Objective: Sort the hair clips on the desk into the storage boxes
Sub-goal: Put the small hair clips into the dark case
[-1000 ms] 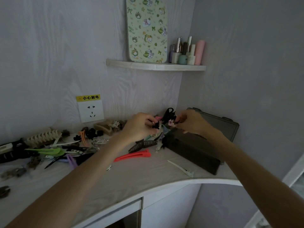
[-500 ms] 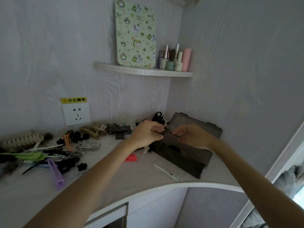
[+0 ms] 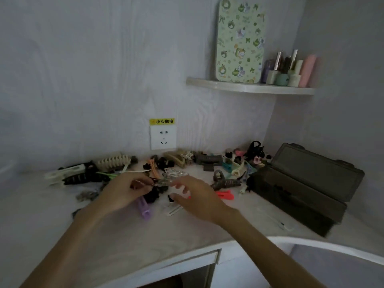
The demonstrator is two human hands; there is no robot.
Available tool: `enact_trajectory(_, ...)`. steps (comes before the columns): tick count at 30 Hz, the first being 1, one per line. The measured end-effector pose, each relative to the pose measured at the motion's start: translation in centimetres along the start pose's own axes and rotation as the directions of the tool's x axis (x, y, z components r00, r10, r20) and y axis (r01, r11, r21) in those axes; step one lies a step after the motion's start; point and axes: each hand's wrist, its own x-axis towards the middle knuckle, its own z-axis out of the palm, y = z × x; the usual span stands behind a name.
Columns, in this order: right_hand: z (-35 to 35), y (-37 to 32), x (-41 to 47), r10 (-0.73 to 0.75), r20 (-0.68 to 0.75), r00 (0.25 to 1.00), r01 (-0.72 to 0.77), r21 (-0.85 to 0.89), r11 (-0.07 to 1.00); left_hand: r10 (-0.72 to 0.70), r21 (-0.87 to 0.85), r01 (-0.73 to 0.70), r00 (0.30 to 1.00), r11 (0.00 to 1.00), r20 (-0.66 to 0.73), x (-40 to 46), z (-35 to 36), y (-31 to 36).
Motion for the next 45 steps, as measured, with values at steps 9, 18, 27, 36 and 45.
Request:
enact_trajectory(9, 3.0, -1.4, 1.9, 0.226, -0.066, 0.972, -0.217, 0.121, 0.969, -0.057, -0.067, 0.057, 0.998, 0.996, 0.013, -1.0, 0.7, -1.2)
enact_trajectory(18, 3.8, -2.2, 4.5, 0.407, -0.053, 0.912, -0.410, -0.175, 0.895, -0.137, 0.094, 0.151, 0.981, 0.984, -0.141, -1.6, 0.4, -2.2)
enact_trajectory(27, 4.9, -1.8, 4.9, 0.245, -0.117, 0.962, -0.248, -0.010, 0.969, -0.132, 0.087, 0.145, 0.982, 0.986, -0.137, -1.7, 0.6, -2.5)
enact_trajectory(36, 5.3, -0.8, 6.1, 0.307, -0.261, 0.915, -0.130, 0.529, 0.838, -0.057, 0.101, 0.088, 0.961, 0.991, -0.272, -1.3, 0.8, -1.9)
enact_trajectory(45, -1.3, 0.1, 4.7, 0.349, -0.218, 0.911, -0.105, 0.697, 0.709, -0.094, -0.164, 0.028, 0.907, 0.986, -0.410, 0.3, 1.4, 0.4)
